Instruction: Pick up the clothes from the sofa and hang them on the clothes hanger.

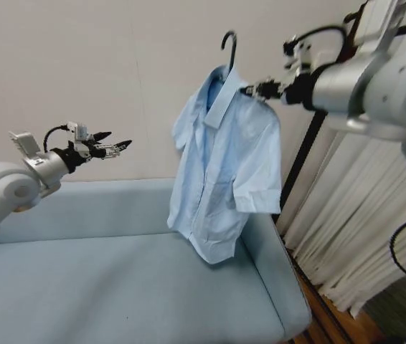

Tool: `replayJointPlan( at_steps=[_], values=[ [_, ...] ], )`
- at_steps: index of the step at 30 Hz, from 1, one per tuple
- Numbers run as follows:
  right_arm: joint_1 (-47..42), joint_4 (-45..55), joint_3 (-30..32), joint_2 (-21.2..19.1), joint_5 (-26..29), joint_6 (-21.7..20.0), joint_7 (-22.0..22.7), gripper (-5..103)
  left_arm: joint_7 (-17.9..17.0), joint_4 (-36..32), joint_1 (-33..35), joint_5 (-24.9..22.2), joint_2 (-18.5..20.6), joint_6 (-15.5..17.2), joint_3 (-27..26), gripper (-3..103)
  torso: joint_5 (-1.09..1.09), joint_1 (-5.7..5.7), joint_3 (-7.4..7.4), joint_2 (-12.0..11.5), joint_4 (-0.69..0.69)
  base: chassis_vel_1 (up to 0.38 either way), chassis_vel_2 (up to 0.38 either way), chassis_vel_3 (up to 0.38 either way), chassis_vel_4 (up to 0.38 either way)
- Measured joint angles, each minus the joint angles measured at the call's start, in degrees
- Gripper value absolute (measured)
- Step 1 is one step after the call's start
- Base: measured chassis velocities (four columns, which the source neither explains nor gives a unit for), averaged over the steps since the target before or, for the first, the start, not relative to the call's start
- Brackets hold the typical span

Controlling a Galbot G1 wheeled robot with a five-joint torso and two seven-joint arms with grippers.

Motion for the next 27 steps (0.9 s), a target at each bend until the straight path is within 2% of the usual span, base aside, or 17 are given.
replayJointPlan(
  at_steps=[1, 2, 4, 5, 6, 7, 8, 9, 11, 12, 13, 16, 17, 19, 22, 25, 27],
  values=[
    [1.98, -1.53, -1.06, 0.41, 0.43, 0.43, 1.10, 8, -4.84, -1.56, 0.31, -0.47, -0.37, 1.63, -1.04, 100, 0.00, 0.00, 0.00, 0.00, 0.00, 0.000, 0.000, 0.000, 0.000],
    [1.98, -1.53, -1.06, 0.41, 0.43, 0.43, 1.10, 8, -4.84, -1.56, 0.31, -0.47, -0.37, 1.63, -1.04, 100, 0.00, 0.00, 0.00, 0.00, 0.00, 0.000, 0.000, 0.000, 0.000],
    [5.01, -3.77, -2.80, 1.10, 0.67, 1.69, 3.10, 8, -15.07, -4.30, 1.80, -1.72, -1.40, 4.75, -3.06, 100, 0.04, -0.01, 0.00, 0.00, 0.00, 0.000, 0.000, 0.000, 0.000],
    [6.21, -4.56, -3.63, 1.35, 0.57, 2.25, 3.99, 8, -18.29, -5.35, 3.15, -2.30, -2.15, 5.67, -4.33, 100, 0.04, 0.00, 0.00, 0.00, -0.01, 0.000, 0.000, 0.000, 0.000],
    [7.60, -5.30, -5.01, 1.47, 0.24, 2.67, 4.73, 8, -20.40, -6.41, 5.78, -2.51, -3.41, 6.43, -6.76, 100, 0.03, 0.00, 0.00, 0.00, -0.01, 0.000, 0.000, 0.000, 0.000],
    [7.60, -5.30, -5.01, 1.47, 0.24, 2.67, 4.73, 8, -20.40, -6.41, 5.78, -2.51, -3.41, 6.43, -6.76, 100, 0.03, 0.00, 0.00, 0.00, -0.01, 0.000, 0.000, 0.000, 0.000],
    [9.36, -6.07, -6.83, 1.35, -0.37, 2.85, 5.10, 8, -20.58, -7.13, 9.59, -1.53, -4.97, 6.93, -9.95, 100, 0.02, 0.00, 0.00, 0.00, 0.00, 0.000, 0.000, 0.000, 0.000],
    [10.99, -6.93, -8.85, 1.23, -1.03, 2.87, 5.20, 8, -18.81, -7.46, 13.84, 0.64, -6.66, 6.98, -13.53, 100, -0.01, 0.00, 0.00, 0.00, -0.01, 0.000, 0.000, 0.000, 0.000],
    [13.71, -8.69, -12.97, 1.10, -2.27, 2.81, 5.22, 8, -12.83, -7.68, 22.34, 7.42, -10.26, 6.08, -19.91, 100, 0.00, -0.01, 0.00, 0.00, 0.00, 0.000, 0.000, 0.000, 0.000],
    [13.71, -8.69, -12.97, 1.10, -2.27, 2.81, 5.22, 8, -12.83, -7.68, 22.34, 7.42, -10.26, 6.08, -19.91, 100, 0.00, -0.01, 0.00, 0.00, 0.00, 0.000, 0.000, 0.000, 0.000],
    [15.24, -9.80, -15.46, 1.07, -3.20, 2.70, 5.22, 8, -9.19, -7.85, 26.66, 11.29, -12.62, 4.86, -23.06, 100, -0.01, 0.00, 0.01, 0.00, 0.01, 0.000, 0.000, 0.000, 0.000],
    [18.33, -11.98, -20.41, 1.15, -5.17, 2.64, 5.98, 8, -2.71, -9.22, 35.14, 17.40, -18.26, 2.72, -28.80, 100, -0.01, 0.00, 0.01, 0.00, 0.02, 0.000, 0.000, 0.000, 0.000],
    [18.33, -11.98, -20.41, 1.15, -5.17, 2.64, 5.98, 8, -2.71, -9.22, 35.14, 17.40, -18.26, 2.72, -28.80, 100, -0.01, 0.00, 0.01, 0.00, 0.02, 0.000, 0.000, 0.000, 0.000],
    [20.14, -12.89, -23.53, 1.13, -6.28, 2.58, 7.61, 8, 0.38, -10.18, 39.78, 20.84, -21.78, 1.72, -31.28, 100, 0.00, 0.00, 0.01, -0.01, 0.02, 0.000, 0.000, 0.000, 0.000],
    [22.25, -13.45, -27.70, 0.85, -8.03, 2.44, 9.36, 8, 1.95, -11.31, 43.97, 23.16, -25.03, 0.75, -33.32, 100, 0.02, 0.00, 0.00, -0.01, 0.00, 0.000, 0.000, 0.000, 0.000],
    [24.69, -13.98, -31.00, 0.67, -8.19, 2.43, 10.28, 8, 3.24, -11.48, 45.66, 24.34, -26.51, 0.36, -34.28, 100, 0.04, 0.00, 0.01, -0.01, 0.02, 0.000, 0.000, 0.000, 0.000],
    [27.72, -14.10, -33.81, 0.52, -6.61, 3.06, 12.50, 8, 4.52, -11.32, 46.51, 26.00, -27.52, -0.48, -34.52, 100, 0.00, 0.00, 0.00, -0.01, 0.01, 0.000, 0.000, 0.000, 0.000]
  ],
)
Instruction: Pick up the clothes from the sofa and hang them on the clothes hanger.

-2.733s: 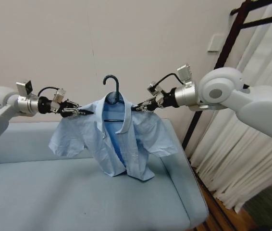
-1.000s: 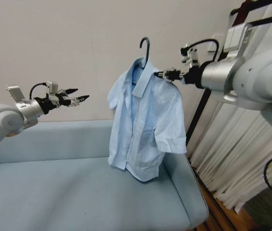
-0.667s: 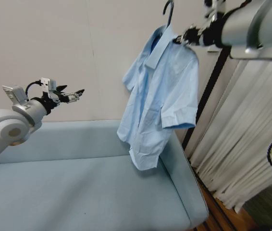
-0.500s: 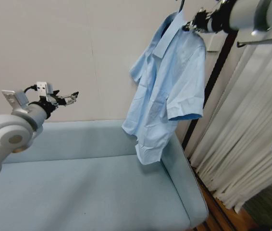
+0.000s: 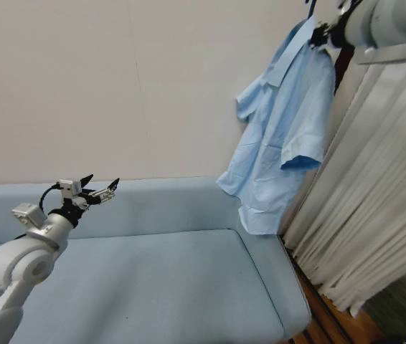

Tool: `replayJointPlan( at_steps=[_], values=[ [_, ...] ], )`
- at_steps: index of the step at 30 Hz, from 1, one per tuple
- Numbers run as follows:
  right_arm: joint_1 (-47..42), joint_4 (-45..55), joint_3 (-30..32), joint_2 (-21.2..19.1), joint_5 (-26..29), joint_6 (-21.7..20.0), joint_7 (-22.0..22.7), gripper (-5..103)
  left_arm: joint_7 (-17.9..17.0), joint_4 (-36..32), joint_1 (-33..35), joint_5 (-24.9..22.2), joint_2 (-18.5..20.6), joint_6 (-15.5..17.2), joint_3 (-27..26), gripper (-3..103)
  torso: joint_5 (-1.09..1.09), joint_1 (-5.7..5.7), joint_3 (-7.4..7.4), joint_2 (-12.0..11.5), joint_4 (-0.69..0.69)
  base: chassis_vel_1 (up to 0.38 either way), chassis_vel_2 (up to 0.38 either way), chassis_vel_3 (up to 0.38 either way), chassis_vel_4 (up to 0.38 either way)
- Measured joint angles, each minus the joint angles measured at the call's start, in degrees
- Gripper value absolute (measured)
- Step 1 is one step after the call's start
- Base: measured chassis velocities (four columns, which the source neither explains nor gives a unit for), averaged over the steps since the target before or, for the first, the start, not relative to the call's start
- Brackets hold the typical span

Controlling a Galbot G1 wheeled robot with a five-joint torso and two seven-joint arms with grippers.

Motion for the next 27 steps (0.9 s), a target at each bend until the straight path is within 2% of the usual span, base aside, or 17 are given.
replayJointPlan(
  at_steps=[3, 5, 6, 9, 12, 16, 20, 27],
  values=[
    [2.44, -0.01, -1.76, -0.04, 3.24, 1.12, 2.64, 8, 0.81, 0.25, 0.37, 0.90, -0.70, -0.36, 0.00, 100, -0.01, 0.00, -0.01, 0.00, -0.02, 0.000, 0.000, 0.000, 0.000],
    [4.39, -0.61, -3.11, 0.30, 6.81, 2.84, 6.65, 8, 1.12, 0.69, 0.29, 1.31, -1.24, -0.57, 0.68, 100, 0.01, -0.01, -0.01, 0.00, -0.02, 0.000, 0.000, 0.000, 0.000],
    [4.39, -0.61, -3.11, 0.30, 6.81, 2.84, 6.65, 8, 1.12, 0.69, 0.29, 1.31, -1.24, -0.57, 0.68, 100, 0.01, -0.01, -0.01, 0.00, -0.02, 0.000, 0.000, 0.000, 0.000],
    [7.14, -2.42, -6.42, 1.20, 8.60, 5.61, 11.03, 8, 1.15, 1.35, -0.58, 1.58, -1.66, -0.71, 1.99, 100, 0.00, 0.00, 0.00, 0.00, 0.00, 0.000, 0.000, 0.000, 0.000],
    [8.25, -4.14, -8.10, 1.52, 10.22, 7.34, 11.91, 8, 1.17, 1.80, -1.31, 1.60, -1.68, -0.75, 2.72, 100, -0.01, 0.00, -0.01, 0.00, -0.01, 0.000, 0.000, 0.000, 0.000],
    [7.73, -9.22, -8.42, 2.98, 15.45, 10.78, 14.87, 8, 1.44, 3.18, -3.71, 1.60, -1.12, -0.91, 4.31, 100, 0.02, 0.00, -0.01, 0.01, -0.02, 0.000, 0.000, 0.000, 0.000],
    [6.26, -12.28, -7.68, 4.29, 16.11, 12.64, 16.40, 8, 1.57, 4.08, -5.66, 1.57, -0.71, -1.21, 5.56, 100, 0.00, 0.01, 0.01, 0.00, 0.00, 0.000, 0.000, 0.000, 0.000],
    [5.12, -18.03, -8.09, 6.15, 13.57, 13.14, 16.64, 8, 2.43, 5.89, -7.76, 1.50, -0.46, -2.05, 6.73, 100, 0.00, 0.01, 0.01, 0.00, -0.01, 0.000, 0.000, 0.000, 0.000]
  ],
)
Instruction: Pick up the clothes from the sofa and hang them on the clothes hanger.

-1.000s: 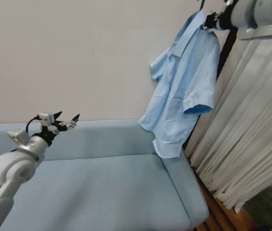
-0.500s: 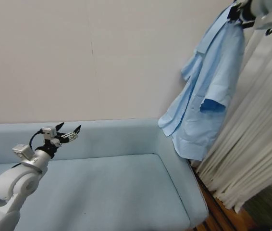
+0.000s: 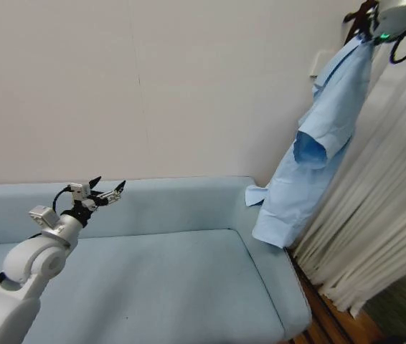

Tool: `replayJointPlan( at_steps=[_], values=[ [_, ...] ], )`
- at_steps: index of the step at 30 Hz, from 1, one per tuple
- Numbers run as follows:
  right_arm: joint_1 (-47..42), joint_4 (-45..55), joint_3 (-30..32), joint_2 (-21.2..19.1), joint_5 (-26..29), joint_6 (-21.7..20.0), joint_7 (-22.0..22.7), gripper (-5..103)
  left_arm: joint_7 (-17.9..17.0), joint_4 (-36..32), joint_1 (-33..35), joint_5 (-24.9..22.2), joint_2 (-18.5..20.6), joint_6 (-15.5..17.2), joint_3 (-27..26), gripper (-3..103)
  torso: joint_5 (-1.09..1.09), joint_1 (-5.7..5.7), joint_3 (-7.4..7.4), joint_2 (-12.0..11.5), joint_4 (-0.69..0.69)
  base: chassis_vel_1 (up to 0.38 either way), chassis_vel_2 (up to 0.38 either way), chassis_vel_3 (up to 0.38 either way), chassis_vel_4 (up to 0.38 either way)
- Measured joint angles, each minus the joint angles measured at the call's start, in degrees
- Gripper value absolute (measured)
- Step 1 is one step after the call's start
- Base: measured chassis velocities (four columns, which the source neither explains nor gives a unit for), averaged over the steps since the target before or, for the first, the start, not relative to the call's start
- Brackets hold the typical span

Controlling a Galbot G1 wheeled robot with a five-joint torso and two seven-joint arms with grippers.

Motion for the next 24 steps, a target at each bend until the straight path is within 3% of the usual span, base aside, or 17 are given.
replayJointPlan(
  at_steps=[10, 14, 24],
  values=[
    [0.10, -5.18, -2.33, 0.34, -3.70, -2.44, -1.97, 8, 0.54, 2.50, -2.90, 0.94, -0.72, -0.98, 2.43, 100, 0.01, 0.00, 0.00, 0.00, 0.00, 0.000, 0.000, 0.000, 0.000],
    [0.12, -7.90, -3.25, 0.23, -7.01, -4.18, -4.86, 8, 0.66, 3.35, -4.38, 1.67, -1.49, -1.12, 4.33, 100, 0.01, 0.00, 0.00, 0.00, 0.00, 0.000, 0.000, 0.000, 0.000],
    [-3.81, -14.02, -1.86, 0.87, -9.95, -5.85, -7.82, 8, 0.74, 4.04, -6.17, 2.25, -1.77, -1.04, 5.74, 100, 0.01, 0.00, -0.01, 0.00, 0.01, 0.000, 0.000, 0.000, 0.000]
  ],
)
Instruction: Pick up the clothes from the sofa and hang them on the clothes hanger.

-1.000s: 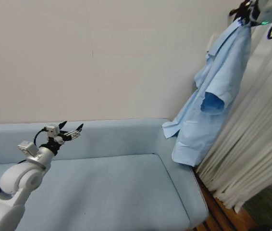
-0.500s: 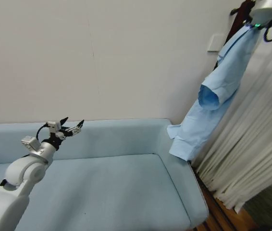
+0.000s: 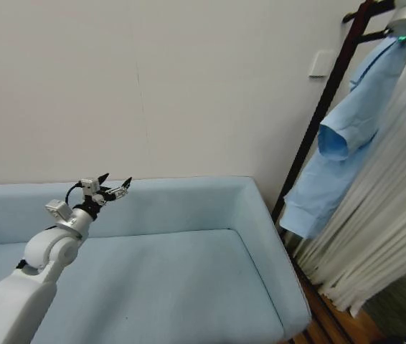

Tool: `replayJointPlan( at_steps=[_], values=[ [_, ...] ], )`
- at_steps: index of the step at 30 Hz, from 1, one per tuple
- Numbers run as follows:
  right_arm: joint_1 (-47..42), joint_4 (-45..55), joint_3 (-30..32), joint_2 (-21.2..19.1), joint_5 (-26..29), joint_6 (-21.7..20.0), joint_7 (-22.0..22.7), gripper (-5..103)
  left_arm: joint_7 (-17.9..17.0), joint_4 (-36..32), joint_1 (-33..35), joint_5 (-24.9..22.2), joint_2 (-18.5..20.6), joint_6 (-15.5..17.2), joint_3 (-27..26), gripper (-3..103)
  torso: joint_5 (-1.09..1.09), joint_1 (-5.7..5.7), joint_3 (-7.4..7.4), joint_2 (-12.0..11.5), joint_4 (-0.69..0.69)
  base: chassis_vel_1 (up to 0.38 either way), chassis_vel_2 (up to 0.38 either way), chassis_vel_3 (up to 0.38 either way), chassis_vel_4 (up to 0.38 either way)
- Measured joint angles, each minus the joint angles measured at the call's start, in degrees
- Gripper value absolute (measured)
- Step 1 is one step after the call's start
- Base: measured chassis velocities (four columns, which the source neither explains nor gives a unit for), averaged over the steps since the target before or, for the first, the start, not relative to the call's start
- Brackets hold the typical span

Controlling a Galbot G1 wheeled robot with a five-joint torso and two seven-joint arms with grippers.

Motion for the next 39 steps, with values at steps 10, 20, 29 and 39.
replayJointPlan(
  at_steps=[10, 20, 29, 39],
  values=[
    [-3.01, -5.57, 3.41, 1.79, -3.69, -0.32, -2.45, 8, 0.17, -0.66, 0.61, 0.44, 0.00, 0.10, -0.21, 100, -0.02, 0.00, 0.00, 0.01, 0.00, 0.000, 0.000, 0.000, 0.000],
    [-5.28, -4.96, 4.17, 0.94, -4.36, -0.55, -2.40, 8, 0.39, -0.95, 0.85, 0.94, -0.17, 0.11, -0.08, 100, -0.01, -0.01, 0.00, 0.01, 0.00, 0.000, 0.000, 0.000, 0.000],
    [-6.60, -0.29, 5.60, -2.38, -6.47, -1.70, -1.94, 15, 0.41, -1.11, 0.80, 0.98, 0.10, 0.14, 0.17, 100, -0.01, -0.01, 0.00, 0.01, -0.01, 0.000, 0.000, 0.000, 0.000],
    [-8.31, 11.07, 6.65, -8.32, -10.60, -3.99, -6.88, 53, 0.24, -1.05, 1.18, 0.95, 1.33, 0.18, 0.72, 100, -0.01, -0.01, 0.00, 0.01, 0.01, 0.000, 0.000, 0.000, 0.000]
  ],
)
